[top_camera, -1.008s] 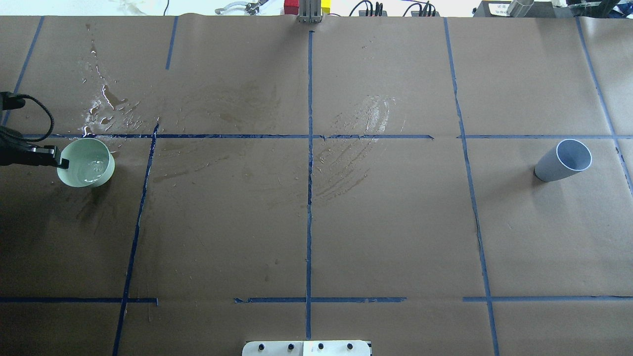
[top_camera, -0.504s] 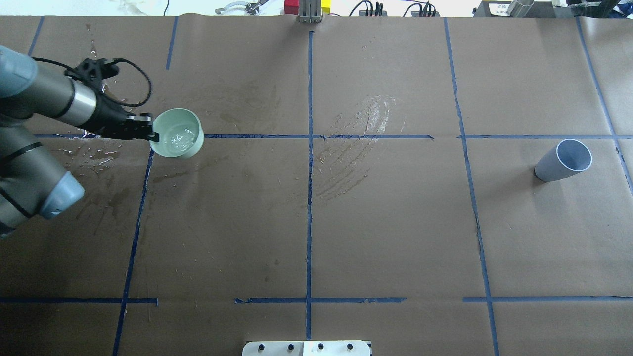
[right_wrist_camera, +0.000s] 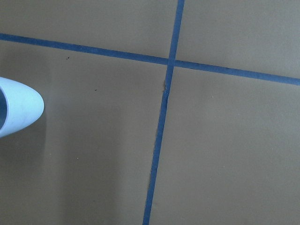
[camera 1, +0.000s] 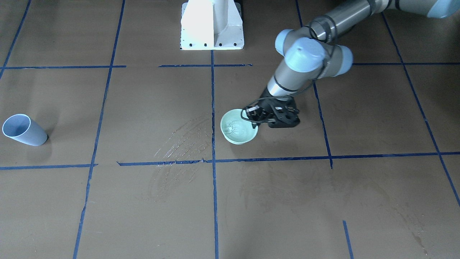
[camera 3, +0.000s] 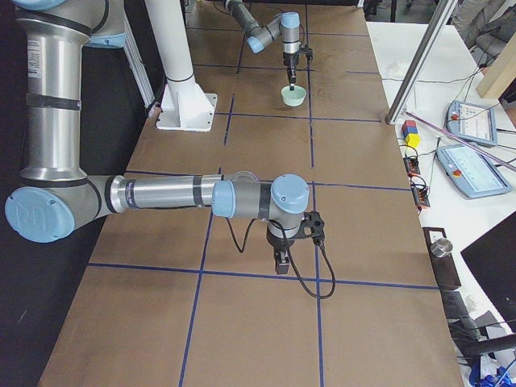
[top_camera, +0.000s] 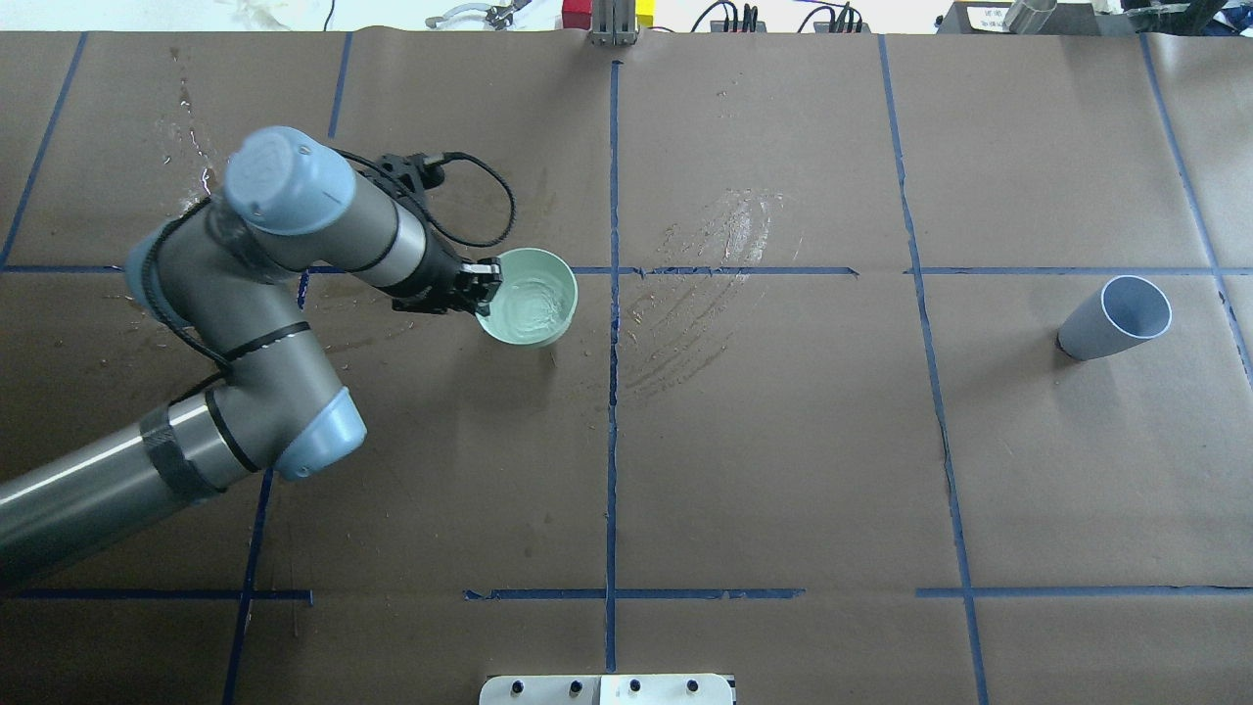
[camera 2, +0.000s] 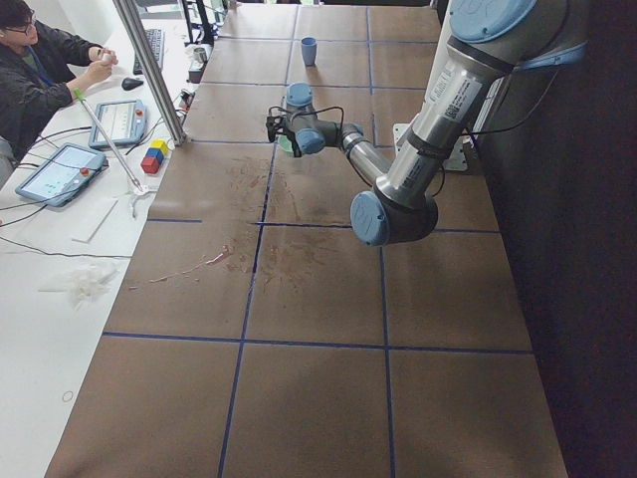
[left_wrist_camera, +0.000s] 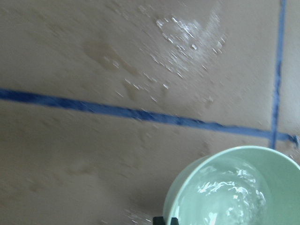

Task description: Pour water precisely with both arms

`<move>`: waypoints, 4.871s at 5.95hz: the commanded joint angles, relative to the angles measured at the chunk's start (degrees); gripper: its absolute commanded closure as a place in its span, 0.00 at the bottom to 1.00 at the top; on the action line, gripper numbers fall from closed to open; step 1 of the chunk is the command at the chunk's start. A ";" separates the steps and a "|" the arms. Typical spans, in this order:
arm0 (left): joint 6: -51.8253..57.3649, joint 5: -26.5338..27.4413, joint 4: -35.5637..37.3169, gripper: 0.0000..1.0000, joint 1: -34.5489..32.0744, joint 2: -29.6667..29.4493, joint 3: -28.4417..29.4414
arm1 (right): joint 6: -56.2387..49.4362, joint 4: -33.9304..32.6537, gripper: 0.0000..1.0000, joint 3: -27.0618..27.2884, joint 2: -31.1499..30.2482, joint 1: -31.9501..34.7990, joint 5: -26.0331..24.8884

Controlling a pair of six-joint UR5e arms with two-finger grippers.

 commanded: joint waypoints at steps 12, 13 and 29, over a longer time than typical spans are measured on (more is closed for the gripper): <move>18.29 -0.82 28.35 0.00 -3.38 6.13 -19.45 | 6.90 0.07 0.00 12.28 0.61 -1.39 2.61; 21.40 -1.11 28.29 0.00 -4.18 7.99 -21.05 | 14.77 0.16 0.00 17.44 0.61 -4.89 1.84; 18.17 -0.85 27.41 0.00 -3.40 7.57 -19.66 | 89.80 56.47 0.01 3.55 -17.15 -71.80 -90.43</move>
